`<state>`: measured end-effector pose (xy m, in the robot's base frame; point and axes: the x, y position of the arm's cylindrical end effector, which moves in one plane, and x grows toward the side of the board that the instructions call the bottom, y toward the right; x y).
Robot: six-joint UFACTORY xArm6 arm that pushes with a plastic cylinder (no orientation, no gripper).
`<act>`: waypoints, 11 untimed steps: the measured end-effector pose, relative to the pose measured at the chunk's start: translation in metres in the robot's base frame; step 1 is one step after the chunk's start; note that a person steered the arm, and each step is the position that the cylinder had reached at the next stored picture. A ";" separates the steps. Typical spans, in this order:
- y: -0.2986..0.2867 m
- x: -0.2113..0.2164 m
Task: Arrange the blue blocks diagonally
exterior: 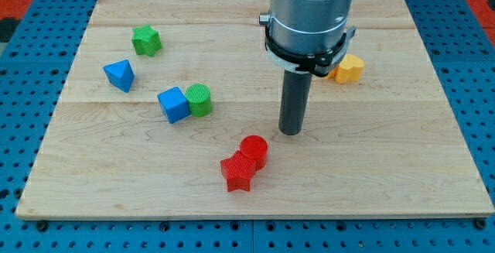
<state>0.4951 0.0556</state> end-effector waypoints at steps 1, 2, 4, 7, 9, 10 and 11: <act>-0.004 0.000; -0.020 0.000; -0.041 -0.003; -0.068 -0.033; -0.137 -0.025; -0.159 0.000; -0.181 -0.042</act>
<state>0.4529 -0.1252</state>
